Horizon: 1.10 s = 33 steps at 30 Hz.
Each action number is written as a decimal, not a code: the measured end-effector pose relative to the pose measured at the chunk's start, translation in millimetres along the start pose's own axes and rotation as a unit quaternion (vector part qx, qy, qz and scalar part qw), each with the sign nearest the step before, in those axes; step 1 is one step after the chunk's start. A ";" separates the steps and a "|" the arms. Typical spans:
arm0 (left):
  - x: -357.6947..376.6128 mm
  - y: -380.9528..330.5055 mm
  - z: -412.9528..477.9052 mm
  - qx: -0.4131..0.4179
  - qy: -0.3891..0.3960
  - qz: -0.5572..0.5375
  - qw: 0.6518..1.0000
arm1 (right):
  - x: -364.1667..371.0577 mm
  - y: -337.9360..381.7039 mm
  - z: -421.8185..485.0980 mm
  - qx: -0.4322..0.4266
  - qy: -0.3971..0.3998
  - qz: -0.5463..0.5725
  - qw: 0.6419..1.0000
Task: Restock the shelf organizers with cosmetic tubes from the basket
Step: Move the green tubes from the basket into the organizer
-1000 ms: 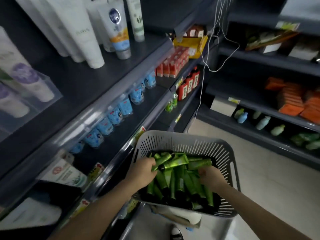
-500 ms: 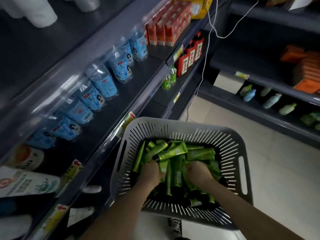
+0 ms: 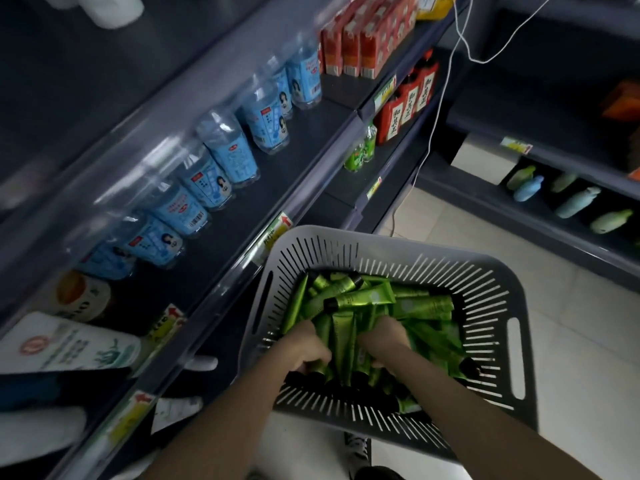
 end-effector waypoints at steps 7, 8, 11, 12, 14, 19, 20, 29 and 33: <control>-19.1 -11.9 -40.6 0.063 0.014 -0.080 0.995 | -14.5 10.0 -29.4 -0.041 0.037 0.166 0.985; -24.0 -18.1 -49.5 0.079 0.011 -0.096 0.992 | -22.1 16.9 -37.4 -0.057 0.043 0.187 0.980; -45.3 -37.3 -78.7 0.146 -0.023 -0.107 0.983 | -48.5 44.3 -68.1 -0.117 0.068 0.271 0.953; -54.6 -42.8 -90.4 0.170 -0.045 -0.107 0.979 | -56.7 53.8 -79.2 -0.136 0.078 0.292 0.944; -74.7 -51.9 -118.9 0.217 -0.093 -0.111 0.965 | -70.4 73.6 -102.1 -0.182 0.087 0.307 0.930; -119.7 -58.2 -198.9 0.324 -0.171 -0.144 0.919 | -95.9 129.1 -182.8 -0.317 0.086 0.301 0.895; -128.1 -57.1 -215.9 0.348 -0.183 -0.150 0.907 | -100.3 140.6 -200.3 -0.343 0.086 0.298 0.887; -209.8 17.8 -365.6 0.450 -0.331 -0.184 0.809 | -73.1 237.7 -349.6 -0.517 0.112 0.252 0.811; -240.2 92.0 -417.5 0.445 -0.408 -0.204 0.771 | -16.1 270.5 -418.6 -0.586 0.153 0.203 0.769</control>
Point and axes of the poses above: each hand's wrist, its own z-axis towards the middle knuckle, its own x-axis out of the palm, y = z × x, the point moved 6 cm from there along z, towards the middle knuckle, and after that the axes turned 2 degrees about -z, right-handed, at the moved point
